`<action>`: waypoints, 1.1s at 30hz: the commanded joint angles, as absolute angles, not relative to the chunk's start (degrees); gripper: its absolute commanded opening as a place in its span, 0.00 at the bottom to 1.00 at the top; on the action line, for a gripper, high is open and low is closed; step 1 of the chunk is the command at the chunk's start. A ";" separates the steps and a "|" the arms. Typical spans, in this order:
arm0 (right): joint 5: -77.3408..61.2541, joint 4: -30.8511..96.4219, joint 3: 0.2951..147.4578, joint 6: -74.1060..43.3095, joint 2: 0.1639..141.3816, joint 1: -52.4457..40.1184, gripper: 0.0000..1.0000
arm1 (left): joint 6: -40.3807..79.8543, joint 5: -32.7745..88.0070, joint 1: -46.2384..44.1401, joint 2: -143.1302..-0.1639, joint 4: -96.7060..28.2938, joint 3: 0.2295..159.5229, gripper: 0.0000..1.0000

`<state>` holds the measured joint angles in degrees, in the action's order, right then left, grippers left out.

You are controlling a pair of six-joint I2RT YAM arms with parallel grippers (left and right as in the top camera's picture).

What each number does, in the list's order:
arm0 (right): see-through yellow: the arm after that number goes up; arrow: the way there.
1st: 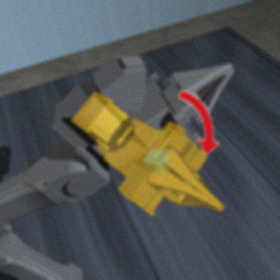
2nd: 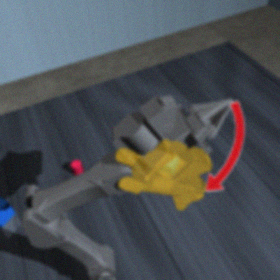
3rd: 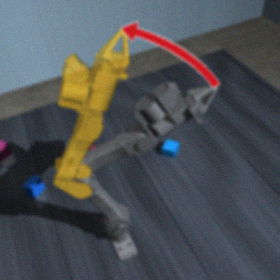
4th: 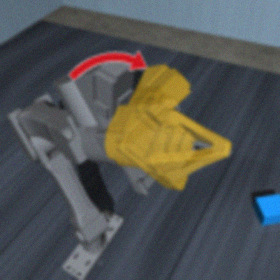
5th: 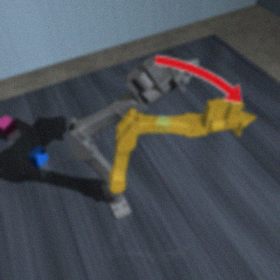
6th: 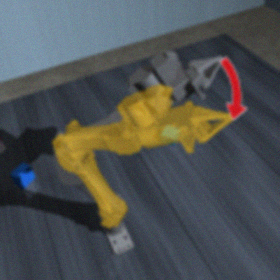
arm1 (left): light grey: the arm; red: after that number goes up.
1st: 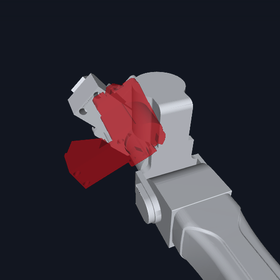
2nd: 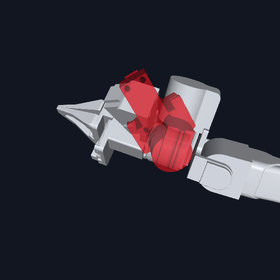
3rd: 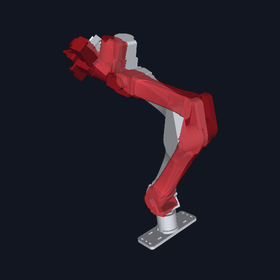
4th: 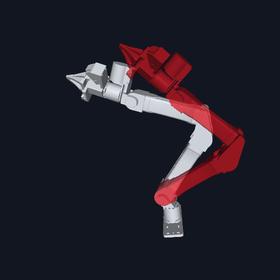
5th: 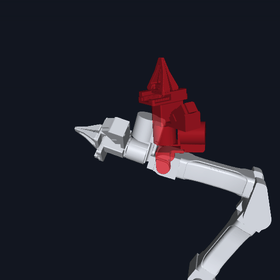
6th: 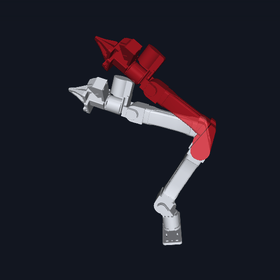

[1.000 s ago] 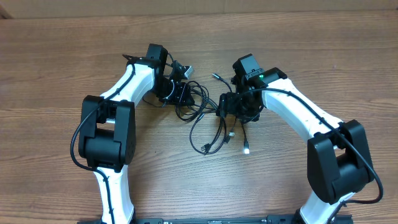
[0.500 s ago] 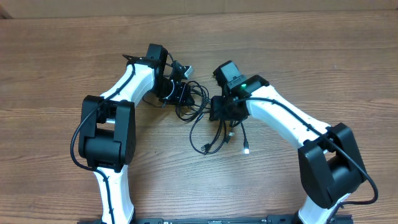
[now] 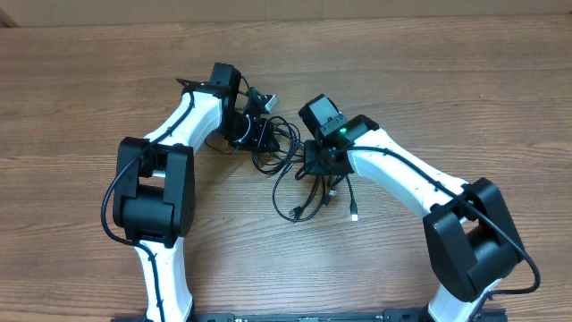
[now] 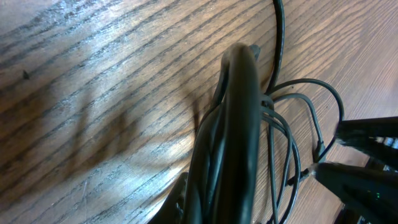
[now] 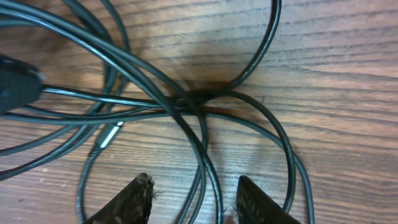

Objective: Untangle cables

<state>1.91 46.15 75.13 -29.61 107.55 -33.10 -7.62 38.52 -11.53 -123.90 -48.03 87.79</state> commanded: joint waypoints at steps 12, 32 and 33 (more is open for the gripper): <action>1.02 32.82 61.56 -29.95 107.50 -33.21 0.38 | -7.46 38.59 -11.66 -124.38 -47.97 89.17 0.05; 6.00 24.56 57.01 -29.78 112.01 -34.50 0.04 | -7.70 46.09 -15.25 -124.38 -46.87 89.17 0.04; 6.00 25.10 57.04 -29.78 111.96 -34.37 0.04 | -7.70 45.87 -15.25 -124.38 -46.85 89.17 0.05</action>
